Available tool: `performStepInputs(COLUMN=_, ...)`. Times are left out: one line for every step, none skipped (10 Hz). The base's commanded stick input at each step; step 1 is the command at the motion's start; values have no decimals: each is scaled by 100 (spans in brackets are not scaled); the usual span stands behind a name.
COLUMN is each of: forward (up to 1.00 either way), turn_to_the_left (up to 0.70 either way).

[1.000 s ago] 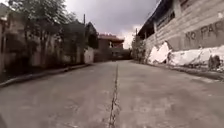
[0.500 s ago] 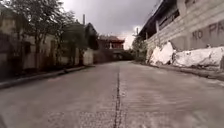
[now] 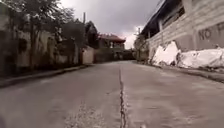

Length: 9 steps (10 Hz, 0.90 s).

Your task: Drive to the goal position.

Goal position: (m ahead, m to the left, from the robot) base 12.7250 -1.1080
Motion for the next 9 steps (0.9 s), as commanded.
performStepInputs(forward=100, turn_to_the_left=-8)
performStepInputs(forward=100, turn_to_the_left=-40)
performStepInputs(forward=100, turn_to_the_left=-40)
performStepInputs(forward=100, turn_to_the_left=-40)
performStepInputs(forward=100, turn_to_the_left=-40)
performStepInputs(forward=100, turn_to_the_left=-40)
performStepInputs(forward=100, turn_to_the_left=-23)
performStepInputs(forward=100, turn_to_the_left=-1)
performStepInputs(forward=100, turn_to_the_left=0)
